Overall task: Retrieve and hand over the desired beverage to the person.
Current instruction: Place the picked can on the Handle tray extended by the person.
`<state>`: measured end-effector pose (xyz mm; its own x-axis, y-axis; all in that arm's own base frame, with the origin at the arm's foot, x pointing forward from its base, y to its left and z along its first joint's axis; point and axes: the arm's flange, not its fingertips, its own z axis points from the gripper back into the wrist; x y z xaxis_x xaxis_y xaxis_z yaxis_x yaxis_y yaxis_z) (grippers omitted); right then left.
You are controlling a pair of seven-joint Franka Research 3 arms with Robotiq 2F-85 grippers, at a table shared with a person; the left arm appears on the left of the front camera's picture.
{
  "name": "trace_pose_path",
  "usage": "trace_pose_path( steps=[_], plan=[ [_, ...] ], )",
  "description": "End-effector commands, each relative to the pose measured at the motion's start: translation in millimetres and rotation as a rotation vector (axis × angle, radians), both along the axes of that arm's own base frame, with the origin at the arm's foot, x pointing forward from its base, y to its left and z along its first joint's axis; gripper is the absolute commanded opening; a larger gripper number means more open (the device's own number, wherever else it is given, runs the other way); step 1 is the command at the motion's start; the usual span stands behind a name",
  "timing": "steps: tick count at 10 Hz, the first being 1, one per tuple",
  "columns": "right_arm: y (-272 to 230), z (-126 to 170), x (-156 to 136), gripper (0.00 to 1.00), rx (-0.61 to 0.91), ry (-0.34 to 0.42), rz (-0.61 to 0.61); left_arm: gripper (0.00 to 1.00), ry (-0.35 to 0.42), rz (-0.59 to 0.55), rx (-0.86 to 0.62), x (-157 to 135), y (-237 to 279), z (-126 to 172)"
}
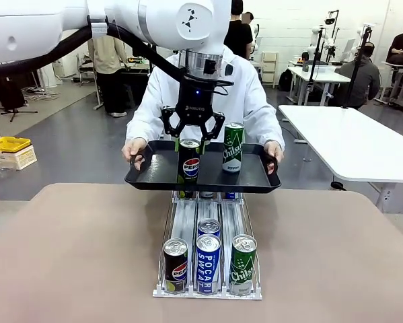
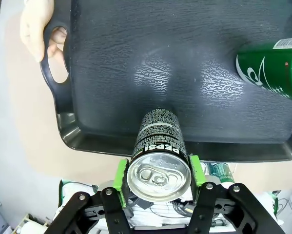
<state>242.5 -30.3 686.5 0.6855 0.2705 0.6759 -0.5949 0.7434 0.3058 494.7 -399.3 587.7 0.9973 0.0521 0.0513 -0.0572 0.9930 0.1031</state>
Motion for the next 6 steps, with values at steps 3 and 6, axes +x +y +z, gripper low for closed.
trace_pose_path(
  steps=[3,6],
  plan=[
    [0.4,-1.2,-0.2,1.00,0.006,-0.001,0.007,1.00,0.055,-0.034,-0.060,12.0,3.9,9.3],
    [0.4,-1.2,-0.2,1.00,0.006,-0.001,0.007,1.00,0.055,-0.028,-0.059,10.4,3.3,11.5]
  ],
)
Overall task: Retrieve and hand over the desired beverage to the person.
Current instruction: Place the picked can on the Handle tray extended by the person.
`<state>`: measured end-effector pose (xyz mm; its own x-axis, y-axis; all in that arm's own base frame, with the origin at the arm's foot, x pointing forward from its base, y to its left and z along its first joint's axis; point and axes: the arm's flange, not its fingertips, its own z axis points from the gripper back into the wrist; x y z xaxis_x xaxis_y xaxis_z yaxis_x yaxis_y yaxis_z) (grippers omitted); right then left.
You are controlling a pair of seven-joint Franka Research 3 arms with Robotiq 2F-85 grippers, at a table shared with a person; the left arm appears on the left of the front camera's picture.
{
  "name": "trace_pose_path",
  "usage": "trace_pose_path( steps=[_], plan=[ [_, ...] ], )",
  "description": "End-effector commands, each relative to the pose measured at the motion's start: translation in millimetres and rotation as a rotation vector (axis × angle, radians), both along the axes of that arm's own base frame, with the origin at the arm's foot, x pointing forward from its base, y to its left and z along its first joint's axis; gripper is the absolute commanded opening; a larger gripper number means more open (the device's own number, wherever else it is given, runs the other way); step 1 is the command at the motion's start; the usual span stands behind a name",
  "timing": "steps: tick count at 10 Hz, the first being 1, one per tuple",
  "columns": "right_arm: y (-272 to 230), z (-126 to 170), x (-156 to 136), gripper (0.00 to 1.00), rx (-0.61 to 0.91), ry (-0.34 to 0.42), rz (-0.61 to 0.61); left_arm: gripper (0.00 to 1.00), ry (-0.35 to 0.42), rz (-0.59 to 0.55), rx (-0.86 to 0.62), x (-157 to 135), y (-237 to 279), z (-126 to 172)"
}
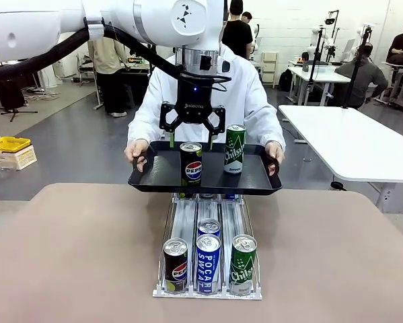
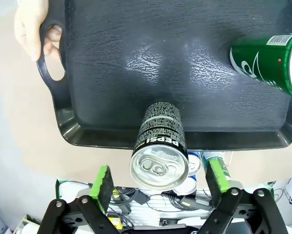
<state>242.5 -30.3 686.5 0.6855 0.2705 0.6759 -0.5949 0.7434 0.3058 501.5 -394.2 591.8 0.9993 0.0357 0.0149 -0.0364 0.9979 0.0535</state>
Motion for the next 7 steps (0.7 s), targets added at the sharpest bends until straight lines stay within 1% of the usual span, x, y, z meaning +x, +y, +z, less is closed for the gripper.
trace_pose_path(
  steps=[1,4,6,7],
  plan=[
    [0.4,-1.2,-0.2,1.00,0.006,-0.001,0.007,1.00,0.019,-0.010,-0.004,3.6,-1.0,7.2],
    [0.4,-1.2,-0.2,1.00,0.006,-0.001,0.007,1.00,0.027,-0.015,-0.008,0.4,3.8,8.8],
    [0.4,-1.2,-0.2,1.00,0.006,-0.001,0.007,1.00,0.037,-0.033,-0.013,-18.3,15.9,11.6],
    [0.4,-1.2,-0.2,1.00,0.006,-0.001,0.007,1.00,0.042,-0.076,-0.030,-35.9,26.1,15.2]
  ],
)
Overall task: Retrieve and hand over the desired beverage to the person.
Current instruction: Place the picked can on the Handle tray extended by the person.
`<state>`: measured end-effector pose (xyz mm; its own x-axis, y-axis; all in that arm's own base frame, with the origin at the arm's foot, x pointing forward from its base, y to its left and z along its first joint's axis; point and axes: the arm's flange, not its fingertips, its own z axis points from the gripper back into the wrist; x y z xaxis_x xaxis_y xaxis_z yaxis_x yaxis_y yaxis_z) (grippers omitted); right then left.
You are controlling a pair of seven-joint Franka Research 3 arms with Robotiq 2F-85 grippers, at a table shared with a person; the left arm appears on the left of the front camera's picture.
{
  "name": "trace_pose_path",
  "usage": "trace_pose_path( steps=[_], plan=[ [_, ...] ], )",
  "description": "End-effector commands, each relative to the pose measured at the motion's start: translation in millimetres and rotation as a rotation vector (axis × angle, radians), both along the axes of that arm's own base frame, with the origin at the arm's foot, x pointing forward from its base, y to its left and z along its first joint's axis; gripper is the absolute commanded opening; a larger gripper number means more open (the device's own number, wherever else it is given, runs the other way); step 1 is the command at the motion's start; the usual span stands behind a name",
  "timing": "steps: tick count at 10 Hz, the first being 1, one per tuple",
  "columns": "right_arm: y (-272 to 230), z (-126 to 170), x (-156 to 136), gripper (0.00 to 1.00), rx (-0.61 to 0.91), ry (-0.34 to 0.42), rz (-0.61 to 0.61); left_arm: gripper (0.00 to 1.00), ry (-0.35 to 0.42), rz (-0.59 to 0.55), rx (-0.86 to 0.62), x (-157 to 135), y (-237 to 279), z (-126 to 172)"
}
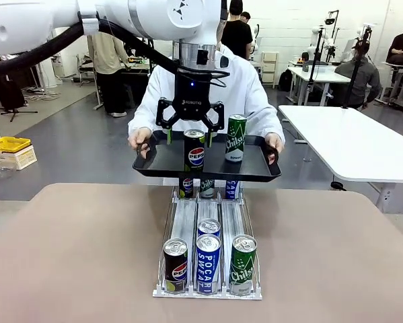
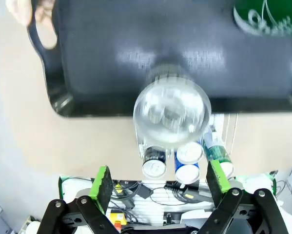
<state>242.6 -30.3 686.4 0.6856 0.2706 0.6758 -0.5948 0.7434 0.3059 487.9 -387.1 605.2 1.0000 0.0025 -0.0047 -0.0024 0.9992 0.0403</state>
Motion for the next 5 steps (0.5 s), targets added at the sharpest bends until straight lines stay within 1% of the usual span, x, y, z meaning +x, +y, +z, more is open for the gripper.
trace_pose_path(
  steps=[1,2,4,5],
  plan=[
    [0.4,-1.2,-0.3,1.00,0.006,-0.001,0.007,1.00,0.010,-0.093,-0.030,-49.3,34.5,6.4],
    [0.4,-1.2,-0.3,1.00,0.006,-0.001,0.007,1.00,-0.007,-0.132,-0.036,-68.4,45.3,10.3],
    [0.4,-1.2,-0.3,1.00,0.006,-0.001,0.007,1.00,-0.076,-0.235,-0.037,-126.1,74.2,16.2],
    [0.4,-1.2,-0.3,1.00,0.006,-0.001,0.007,1.00,-0.092,-0.278,-0.020,-146.1,84.0,14.3]
  ],
)
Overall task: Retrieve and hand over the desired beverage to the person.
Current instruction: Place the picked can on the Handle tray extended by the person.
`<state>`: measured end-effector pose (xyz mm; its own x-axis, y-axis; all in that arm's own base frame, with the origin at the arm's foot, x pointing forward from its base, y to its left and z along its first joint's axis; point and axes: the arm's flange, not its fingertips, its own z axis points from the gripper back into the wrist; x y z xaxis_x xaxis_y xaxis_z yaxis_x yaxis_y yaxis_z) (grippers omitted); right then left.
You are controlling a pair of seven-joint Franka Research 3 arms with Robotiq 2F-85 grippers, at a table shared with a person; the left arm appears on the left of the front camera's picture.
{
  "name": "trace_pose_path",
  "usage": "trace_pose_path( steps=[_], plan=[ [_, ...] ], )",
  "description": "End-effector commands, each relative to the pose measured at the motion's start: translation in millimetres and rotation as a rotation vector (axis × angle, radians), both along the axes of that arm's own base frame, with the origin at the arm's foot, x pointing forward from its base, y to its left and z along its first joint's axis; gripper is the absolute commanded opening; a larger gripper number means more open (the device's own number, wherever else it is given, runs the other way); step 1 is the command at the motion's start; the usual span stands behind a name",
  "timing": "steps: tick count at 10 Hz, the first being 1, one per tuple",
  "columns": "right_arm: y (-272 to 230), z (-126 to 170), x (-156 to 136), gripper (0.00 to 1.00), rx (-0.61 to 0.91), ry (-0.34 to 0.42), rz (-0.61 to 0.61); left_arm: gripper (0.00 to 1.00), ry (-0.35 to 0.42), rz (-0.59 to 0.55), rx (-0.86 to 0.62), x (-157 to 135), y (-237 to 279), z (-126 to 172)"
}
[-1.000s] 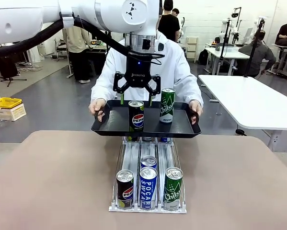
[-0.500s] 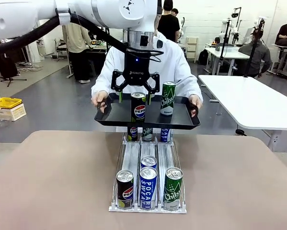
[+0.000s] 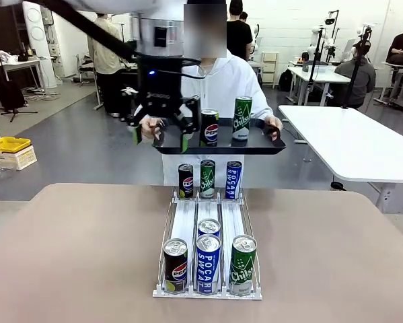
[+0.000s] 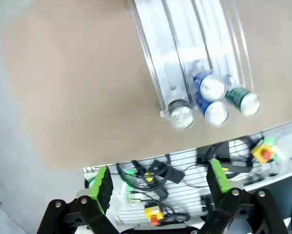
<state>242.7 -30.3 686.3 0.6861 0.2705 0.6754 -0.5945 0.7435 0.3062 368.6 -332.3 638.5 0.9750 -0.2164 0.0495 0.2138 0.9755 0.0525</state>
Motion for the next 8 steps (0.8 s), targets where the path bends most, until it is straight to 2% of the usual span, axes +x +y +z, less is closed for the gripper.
trace_pose_path(
  steps=[1,3,5,6,8],
  plan=[
    [0.4,-1.1,-0.4,1.00,0.006,-0.001,0.007,1.00,-0.040,-0.107,-0.010,-41.6,36.5,-25.2],
    [0.4,-1.1,-0.4,1.00,0.006,-0.001,0.007,1.00,-0.034,-0.105,0.011,-44.5,43.1,-42.0],
    [0.4,-1.1,-0.4,1.00,0.006,-0.001,0.007,1.00,0.059,-0.088,-0.011,-20.5,41.7,-51.5],
    [0.4,-1.1,-0.4,1.00,0.006,-0.001,0.007,1.00,-0.022,-0.088,0.047,-47.5,38.6,-39.5],
    [0.4,-1.1,-0.4,1.00,0.006,-0.001,0.007,1.00,-0.022,-0.088,0.047,-47.5,38.6,-39.5]
  ],
)
